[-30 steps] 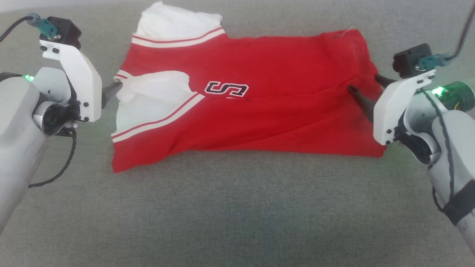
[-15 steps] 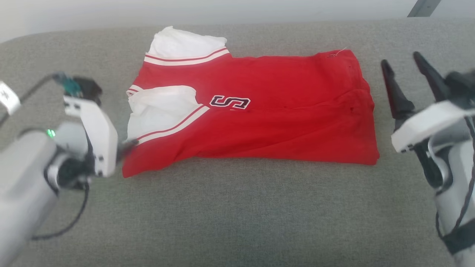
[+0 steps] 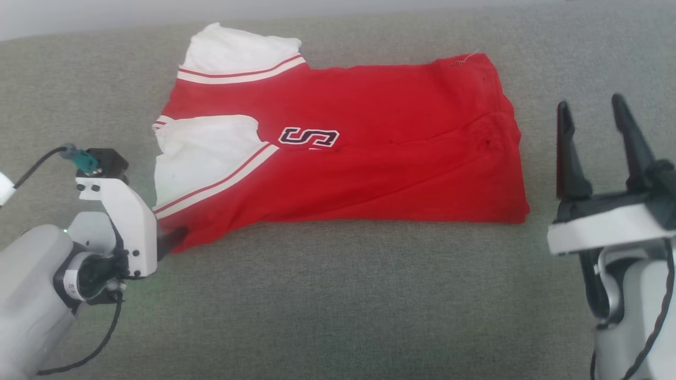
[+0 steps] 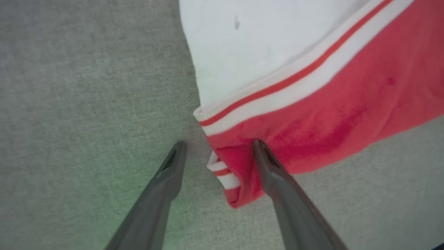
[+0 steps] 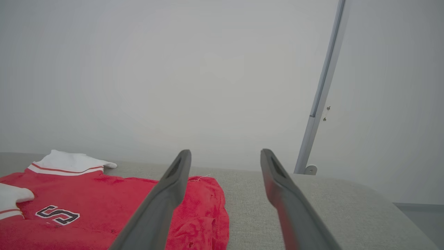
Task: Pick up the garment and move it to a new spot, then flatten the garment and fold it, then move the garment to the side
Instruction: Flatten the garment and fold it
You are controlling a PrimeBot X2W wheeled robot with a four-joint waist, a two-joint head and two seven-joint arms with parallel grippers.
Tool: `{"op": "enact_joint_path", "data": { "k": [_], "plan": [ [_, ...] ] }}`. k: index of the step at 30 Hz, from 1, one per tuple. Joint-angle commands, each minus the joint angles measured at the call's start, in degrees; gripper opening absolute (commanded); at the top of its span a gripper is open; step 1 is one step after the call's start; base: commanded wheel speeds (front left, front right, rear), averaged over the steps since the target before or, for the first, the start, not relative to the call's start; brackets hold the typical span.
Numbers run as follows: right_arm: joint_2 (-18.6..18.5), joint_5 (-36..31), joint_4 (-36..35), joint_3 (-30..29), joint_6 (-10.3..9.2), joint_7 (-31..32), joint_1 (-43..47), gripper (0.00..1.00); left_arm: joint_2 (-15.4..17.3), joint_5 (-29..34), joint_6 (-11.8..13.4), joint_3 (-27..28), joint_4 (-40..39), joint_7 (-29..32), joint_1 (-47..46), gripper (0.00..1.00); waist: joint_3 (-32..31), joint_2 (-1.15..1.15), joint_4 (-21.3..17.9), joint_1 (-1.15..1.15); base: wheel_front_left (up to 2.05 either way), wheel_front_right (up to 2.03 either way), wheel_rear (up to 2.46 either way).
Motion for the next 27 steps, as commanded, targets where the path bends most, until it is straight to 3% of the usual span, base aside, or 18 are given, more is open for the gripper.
{"op": "enact_joint_path", "data": {
  "k": [1,2,3,4,8,19,27],
  "plan": [
    [0.79,-0.11,-1.10,-0.33,-0.09,0.22,1.27,1.00,-1.45,-0.56,0.05,-0.52,1.34,-0.13,1.91,1.00,0.57,0.00,-0.54,0.00,0.00,0.00,0.00],
    [1.05,-0.20,-1.55,-0.44,-0.09,0.63,1.74,1.00,-1.79,-0.84,-0.34,-0.66,1.87,0.02,2.18,1.00,0.75,0.00,-0.68,0.00,0.00,0.00,0.00],
    [1.34,-0.10,-1.78,-0.54,-0.09,1.39,2.26,1.00,-2.14,-0.82,-0.92,-0.69,2.33,-0.43,2.18,0.42,0.89,0.00,-0.78,0.00,0.00,0.00,0.00],
    [1.57,-0.01,-2.16,-0.61,-0.09,1.90,2.54,1.00,-2.64,-1.51,-1.01,-0.67,3.11,0.05,2.42,0.00,1.00,0.00,-0.85,0.00,0.00,0.00,0.00],
    [2.00,1.35,-1.98,-0.95,-0.09,6.54,3.30,1.00,-3.20,-1.09,-2.48,-1.56,4.14,0.56,2.13,0.00,1.31,0.00,-0.90,0.00,0.00,0.00,0.00],
    [-0.28,6.64,0.35,-1.88,-0.09,33.83,1.44,1.00,-5.50,-0.31,-5.30,-1.68,4.80,0.34,-1.42,0.00,2.66,0.00,1.72,0.00,0.00,0.00,0.00],
    [-2.73,8.30,3.20,-2.50,-0.06,48.31,-0.75,1.00,-7.89,1.35,-6.75,-2.51,4.37,-0.49,-3.55,0.00,4.76,0.00,4.94,0.00,0.00,0.00,0.00]
  ]
}}
